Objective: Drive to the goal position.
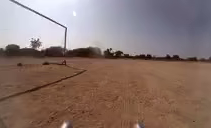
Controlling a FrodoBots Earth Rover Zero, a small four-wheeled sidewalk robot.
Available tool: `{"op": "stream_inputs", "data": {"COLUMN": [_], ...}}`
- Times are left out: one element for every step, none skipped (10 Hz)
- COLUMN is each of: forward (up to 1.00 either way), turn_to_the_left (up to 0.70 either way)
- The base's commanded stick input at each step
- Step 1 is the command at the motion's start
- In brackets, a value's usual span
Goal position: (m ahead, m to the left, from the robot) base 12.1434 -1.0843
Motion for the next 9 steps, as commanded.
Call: {"op": "stream_inputs", "data": {"forward": [0.09,0.00,0.00,0.00,0.00,0.00,0.00,0.00,0.00], "turn_to_the_left": [0.00,0.00,0.00,0.00,0.00,0.00,0.00,0.00,0.00]}}
